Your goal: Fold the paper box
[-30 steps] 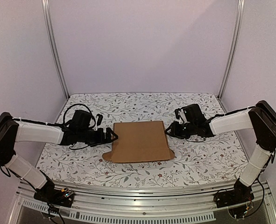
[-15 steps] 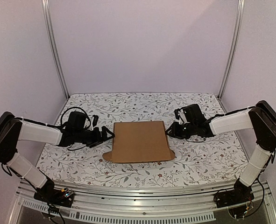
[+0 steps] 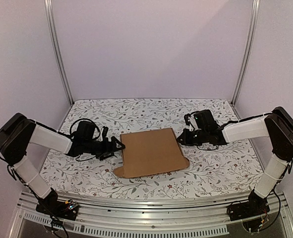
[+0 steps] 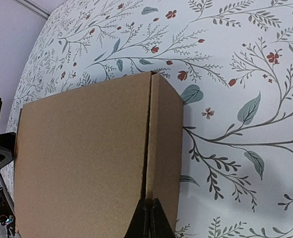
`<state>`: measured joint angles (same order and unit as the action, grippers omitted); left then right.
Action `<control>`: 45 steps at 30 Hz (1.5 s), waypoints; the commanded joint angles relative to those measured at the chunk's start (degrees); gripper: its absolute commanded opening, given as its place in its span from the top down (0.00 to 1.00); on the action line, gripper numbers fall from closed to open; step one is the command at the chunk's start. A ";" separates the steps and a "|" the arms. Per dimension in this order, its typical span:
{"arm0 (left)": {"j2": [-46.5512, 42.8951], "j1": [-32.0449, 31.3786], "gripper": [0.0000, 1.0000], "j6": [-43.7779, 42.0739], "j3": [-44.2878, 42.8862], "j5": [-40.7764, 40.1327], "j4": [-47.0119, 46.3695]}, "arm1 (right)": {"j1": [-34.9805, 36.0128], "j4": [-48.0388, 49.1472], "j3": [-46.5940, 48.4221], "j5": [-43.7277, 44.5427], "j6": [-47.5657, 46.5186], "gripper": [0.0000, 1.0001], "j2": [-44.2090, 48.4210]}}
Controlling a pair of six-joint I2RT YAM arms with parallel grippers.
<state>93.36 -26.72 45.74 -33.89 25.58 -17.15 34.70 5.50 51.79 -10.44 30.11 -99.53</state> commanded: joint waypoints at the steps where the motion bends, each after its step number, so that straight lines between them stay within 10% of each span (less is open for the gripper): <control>1: 0.81 0.41 0.06 1.96 -1.89 2.04 -3.14 | -0.65 -6.89 -1.08 3.14 -2.32 1.00 -0.08; 16: 4.15 -3.45 0.06 7.93 -2.42 3.45 -7.33 | -3.57 -6.27 -3.15 2.25 -2.93 1.00 0.49; 28: 13.05 -5.01 0.06 21.43 -1.47 8.85 -30.26 | -4.89 -4.64 -6.09 1.30 -3.44 1.00 1.41; 45: 13.25 -6.32 0.30 25.50 -3.49 11.04 -32.77 | -5.28 -3.08 -7.05 0.15 -3.13 1.00 2.23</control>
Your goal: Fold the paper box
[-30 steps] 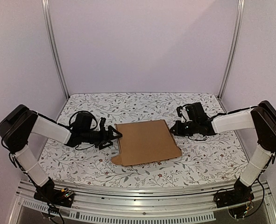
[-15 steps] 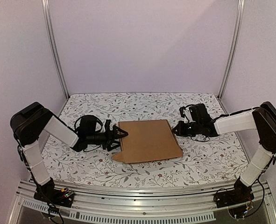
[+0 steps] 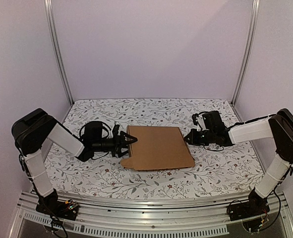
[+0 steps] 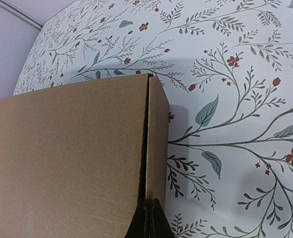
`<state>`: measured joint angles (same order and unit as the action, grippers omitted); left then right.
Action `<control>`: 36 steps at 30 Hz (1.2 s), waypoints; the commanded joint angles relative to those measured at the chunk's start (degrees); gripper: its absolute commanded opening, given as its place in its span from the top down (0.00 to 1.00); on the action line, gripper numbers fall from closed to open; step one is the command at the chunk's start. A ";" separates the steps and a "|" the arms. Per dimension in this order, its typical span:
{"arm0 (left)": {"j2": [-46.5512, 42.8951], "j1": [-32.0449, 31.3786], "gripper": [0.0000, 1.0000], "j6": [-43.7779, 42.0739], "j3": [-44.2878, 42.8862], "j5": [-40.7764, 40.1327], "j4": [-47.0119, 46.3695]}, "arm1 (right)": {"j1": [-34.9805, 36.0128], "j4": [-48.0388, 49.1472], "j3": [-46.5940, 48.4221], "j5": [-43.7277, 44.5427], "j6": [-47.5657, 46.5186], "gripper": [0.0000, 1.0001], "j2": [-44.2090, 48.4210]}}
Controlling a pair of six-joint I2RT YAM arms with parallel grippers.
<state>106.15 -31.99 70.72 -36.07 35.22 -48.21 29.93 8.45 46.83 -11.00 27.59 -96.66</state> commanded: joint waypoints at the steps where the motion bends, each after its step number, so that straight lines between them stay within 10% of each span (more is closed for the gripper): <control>1: 0.43 -1.08 0.32 0.48 -1.36 1.42 -1.55 | -0.54 -6.07 -2.16 0.81 -0.61 1.00 -0.51; 11: -0.61 -1.08 0.53 0.91 -1.63 1.91 -0.99 | -0.53 -6.14 -2.20 0.40 -0.92 0.97 1.26; 36: -17.69 7.22 0.76 4.40 2.42 17.58 7.43 | 2.19 -10.37 0.81 -7.10 -13.35 0.23 29.85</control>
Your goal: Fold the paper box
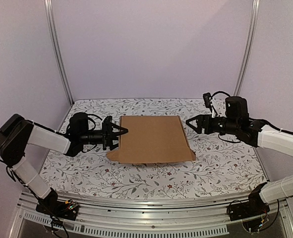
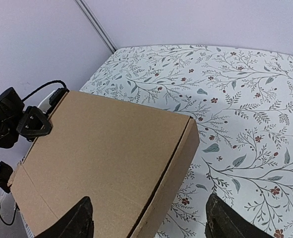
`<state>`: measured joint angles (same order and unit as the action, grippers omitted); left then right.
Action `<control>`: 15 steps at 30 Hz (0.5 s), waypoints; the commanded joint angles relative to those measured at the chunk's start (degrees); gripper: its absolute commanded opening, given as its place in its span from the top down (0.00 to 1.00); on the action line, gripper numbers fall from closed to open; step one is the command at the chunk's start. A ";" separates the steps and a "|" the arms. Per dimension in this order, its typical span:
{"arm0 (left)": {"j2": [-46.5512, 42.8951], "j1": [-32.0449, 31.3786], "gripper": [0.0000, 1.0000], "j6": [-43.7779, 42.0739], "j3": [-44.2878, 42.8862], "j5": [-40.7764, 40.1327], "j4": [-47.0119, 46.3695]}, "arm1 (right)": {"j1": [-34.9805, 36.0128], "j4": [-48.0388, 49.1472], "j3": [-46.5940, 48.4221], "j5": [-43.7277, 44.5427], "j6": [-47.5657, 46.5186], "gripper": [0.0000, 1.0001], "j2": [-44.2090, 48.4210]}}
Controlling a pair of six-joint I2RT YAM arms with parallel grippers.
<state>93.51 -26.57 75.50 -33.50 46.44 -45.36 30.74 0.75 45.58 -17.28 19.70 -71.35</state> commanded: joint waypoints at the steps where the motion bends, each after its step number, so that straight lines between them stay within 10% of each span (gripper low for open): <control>1: -6.32 2.28 0.78 -0.59 -0.17 7.20 5.90 | 1.72 -3.58 2.65 -0.68 -7.22 0.19 5.30; 3: -9.06 3.46 0.82 -0.58 0.00 8.83 7.85 | 2.28 -5.37 3.86 -0.73 -9.96 0.02 7.34; 15: -20.75 9.66 1.00 -6.18 -2.36 21.95 23.58 | 2.92 -3.40 5.42 -25.45 -25.91 0.01 11.42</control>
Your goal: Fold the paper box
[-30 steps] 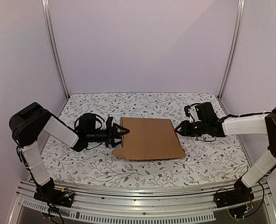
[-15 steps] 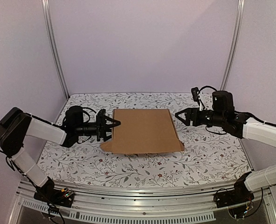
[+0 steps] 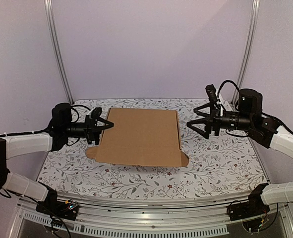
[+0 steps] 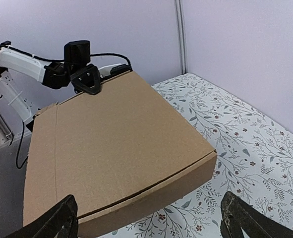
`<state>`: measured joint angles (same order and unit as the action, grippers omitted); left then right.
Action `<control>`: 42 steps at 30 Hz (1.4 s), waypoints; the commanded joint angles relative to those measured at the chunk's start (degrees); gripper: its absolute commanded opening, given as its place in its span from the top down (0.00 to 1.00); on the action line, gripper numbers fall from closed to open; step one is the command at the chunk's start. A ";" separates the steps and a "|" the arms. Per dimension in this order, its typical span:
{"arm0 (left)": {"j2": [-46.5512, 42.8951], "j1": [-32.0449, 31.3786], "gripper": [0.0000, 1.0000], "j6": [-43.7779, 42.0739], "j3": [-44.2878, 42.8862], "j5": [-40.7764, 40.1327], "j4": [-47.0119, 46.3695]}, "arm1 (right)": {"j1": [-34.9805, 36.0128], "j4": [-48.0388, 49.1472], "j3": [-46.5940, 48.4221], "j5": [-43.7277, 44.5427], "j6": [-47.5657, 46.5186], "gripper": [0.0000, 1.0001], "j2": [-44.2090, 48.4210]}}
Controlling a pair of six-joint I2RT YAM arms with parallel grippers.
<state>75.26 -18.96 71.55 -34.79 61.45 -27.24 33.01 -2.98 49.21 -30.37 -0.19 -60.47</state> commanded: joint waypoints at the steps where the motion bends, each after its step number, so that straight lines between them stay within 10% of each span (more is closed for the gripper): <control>1: -3.05 2.65 1.00 -2.12 -0.97 7.93 5.70 | 1.30 -0.08 2.18 -12.54 -6.99 0.01 0.66; 8: -5.48 6.22 1.00 -1.86 0.42 13.65 7.30 | 15.79 -7.55 -0.94 13.34 -38.39 0.01 7.02; 20: -9.32 6.22 1.00 -6.55 -0.43 15.91 17.97 | 39.35 6.15 -10.69 54.89 -69.61 0.01 8.97; 28: -11.25 4.02 1.00 -9.98 -0.38 16.17 23.80 | 49.16 16.74 -15.93 61.81 -87.04 0.01 9.04; 42: -13.11 -2.49 1.00 -12.97 -1.60 16.81 25.77 | 61.96 10.18 -15.64 71.14 -91.07 0.01 10.70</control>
<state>63.44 -20.23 60.31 -34.79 76.95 -2.96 92.23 10.17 33.93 35.94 -90.15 -51.59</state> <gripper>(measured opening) 0.623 0.988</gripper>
